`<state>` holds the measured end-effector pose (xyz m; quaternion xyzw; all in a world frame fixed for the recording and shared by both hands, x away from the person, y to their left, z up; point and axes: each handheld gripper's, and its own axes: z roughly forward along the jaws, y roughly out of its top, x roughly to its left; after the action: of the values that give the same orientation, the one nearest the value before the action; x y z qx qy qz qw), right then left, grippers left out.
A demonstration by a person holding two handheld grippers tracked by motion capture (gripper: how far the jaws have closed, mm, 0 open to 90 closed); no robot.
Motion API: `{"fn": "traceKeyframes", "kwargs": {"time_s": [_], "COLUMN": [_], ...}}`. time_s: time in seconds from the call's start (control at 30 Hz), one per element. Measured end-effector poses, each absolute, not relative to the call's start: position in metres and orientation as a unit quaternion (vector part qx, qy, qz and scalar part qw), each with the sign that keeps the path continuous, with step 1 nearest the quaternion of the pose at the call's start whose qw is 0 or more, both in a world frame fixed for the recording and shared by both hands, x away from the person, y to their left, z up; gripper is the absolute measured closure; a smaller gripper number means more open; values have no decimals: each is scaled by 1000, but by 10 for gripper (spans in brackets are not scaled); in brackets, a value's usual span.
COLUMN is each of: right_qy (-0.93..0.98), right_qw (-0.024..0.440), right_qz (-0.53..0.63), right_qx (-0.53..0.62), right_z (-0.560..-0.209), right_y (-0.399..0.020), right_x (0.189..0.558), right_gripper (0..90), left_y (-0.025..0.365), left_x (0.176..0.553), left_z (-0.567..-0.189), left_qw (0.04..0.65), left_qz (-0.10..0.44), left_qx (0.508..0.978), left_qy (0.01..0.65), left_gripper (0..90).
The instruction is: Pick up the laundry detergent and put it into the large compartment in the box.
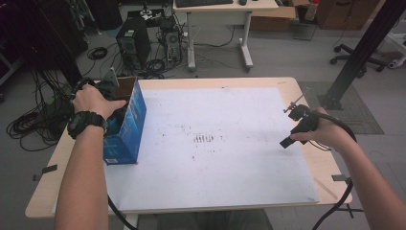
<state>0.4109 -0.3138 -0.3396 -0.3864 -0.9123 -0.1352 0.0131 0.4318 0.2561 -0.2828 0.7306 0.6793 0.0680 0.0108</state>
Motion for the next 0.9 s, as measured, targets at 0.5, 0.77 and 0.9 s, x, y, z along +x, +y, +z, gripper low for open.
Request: {"fn": "traceKeyframes", "kwargs": {"time_s": [0.5, 0.77, 0.9], "right_qy": [-912, -912, -912], "right_qw": [15, 15, 15], "right_qz": [-136, -136, -136], "right_qx": [-387, -388, -386], "right_z": [-342, -342, -342], "right_y": [-316, -316, -316], "right_x": [410, 410, 410], "right_gripper": [202, 201, 201], "left_y": [253, 254, 254], "left_x": [433, 431, 430], "left_z": [-284, -284, -284], "left_qw": [6, 11, 13], "left_qz": [74, 75, 78], "left_qx": [732, 731, 731], "left_qy": [678, 678, 677], "left_gripper": [375, 374, 371]}}
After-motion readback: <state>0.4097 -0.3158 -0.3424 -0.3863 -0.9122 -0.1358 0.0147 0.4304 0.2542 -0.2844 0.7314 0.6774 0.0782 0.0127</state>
